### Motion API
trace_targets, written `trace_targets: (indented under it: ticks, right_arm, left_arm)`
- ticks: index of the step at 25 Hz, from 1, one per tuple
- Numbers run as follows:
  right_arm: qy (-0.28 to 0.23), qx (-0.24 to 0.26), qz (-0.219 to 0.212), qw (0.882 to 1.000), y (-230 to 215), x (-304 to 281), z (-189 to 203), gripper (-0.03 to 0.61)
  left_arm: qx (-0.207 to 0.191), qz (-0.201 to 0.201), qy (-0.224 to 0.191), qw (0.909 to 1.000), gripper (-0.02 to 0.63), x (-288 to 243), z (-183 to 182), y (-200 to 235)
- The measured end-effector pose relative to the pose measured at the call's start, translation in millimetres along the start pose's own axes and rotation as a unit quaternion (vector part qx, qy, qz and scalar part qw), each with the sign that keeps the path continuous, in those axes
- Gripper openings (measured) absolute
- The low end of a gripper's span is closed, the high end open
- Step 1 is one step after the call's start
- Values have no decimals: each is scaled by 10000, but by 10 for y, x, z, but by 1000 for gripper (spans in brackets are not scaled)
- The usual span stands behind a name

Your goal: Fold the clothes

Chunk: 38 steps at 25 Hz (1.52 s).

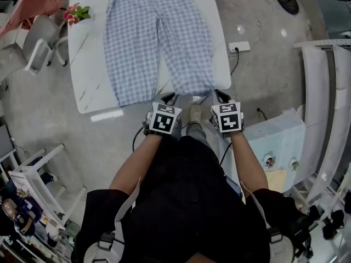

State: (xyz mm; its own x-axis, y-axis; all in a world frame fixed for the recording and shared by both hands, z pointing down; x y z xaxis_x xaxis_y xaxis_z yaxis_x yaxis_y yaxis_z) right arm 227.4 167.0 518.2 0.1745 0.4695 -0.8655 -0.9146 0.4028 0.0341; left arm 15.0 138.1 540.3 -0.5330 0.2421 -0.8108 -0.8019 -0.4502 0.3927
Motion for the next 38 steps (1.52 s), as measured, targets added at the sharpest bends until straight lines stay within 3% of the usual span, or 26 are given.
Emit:
trace_targets:
  ticks: [3, 10, 18, 20, 22, 23, 32, 38]
  right_arm:
    - [-48, 87, -184, 9998, -17, -7, -8, 12]
    - [-192, 414, -548, 9975, 17, 53, 22, 12]
    - [-286, 582, -721, 9953, -31, 161, 63, 12]
    - [-288, 634, -747, 9948, -27, 162, 79, 12]
    - [-310, 661, -765, 9944, -28, 166, 81, 12]
    - [-321, 669, -768, 9943, -30, 169, 78, 12]
    - [-301, 662, -704, 9949, -70, 148, 125, 18]
    - [-189, 703, -762, 9944, -99, 96, 201, 58]
  left_arm:
    - [95, -170, -191, 9996, 64, -4, 61, -72]
    - [741, -218, 11, 9970, 83, -207, 227, -340]
    - [1413, -466, -134, 9888, 129, -411, 306, -435]
    - [1444, -584, -161, 9877, 123, -436, 299, -403]
    - [1448, -650, -245, 9870, 30, -431, 284, -374]
    - [1457, -645, -277, 9868, 13, -421, 279, -363]
    - [1378, -315, -300, 9895, 8, -141, 358, -338]
    - [1333, -245, -332, 9902, 8, 150, 392, -206]
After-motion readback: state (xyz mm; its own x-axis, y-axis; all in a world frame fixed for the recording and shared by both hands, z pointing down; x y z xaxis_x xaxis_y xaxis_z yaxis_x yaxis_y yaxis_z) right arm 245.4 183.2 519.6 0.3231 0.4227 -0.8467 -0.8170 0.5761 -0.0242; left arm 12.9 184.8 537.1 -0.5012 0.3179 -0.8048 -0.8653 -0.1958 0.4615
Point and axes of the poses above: the fingertips, and each gripper's own axes: x backward along the fingers, y to its left, z out of its underside, the point moved 9 cm from there along x, backward along the fingers, and after that the axes turned 10 degrees about x, right-handed, at the moved point
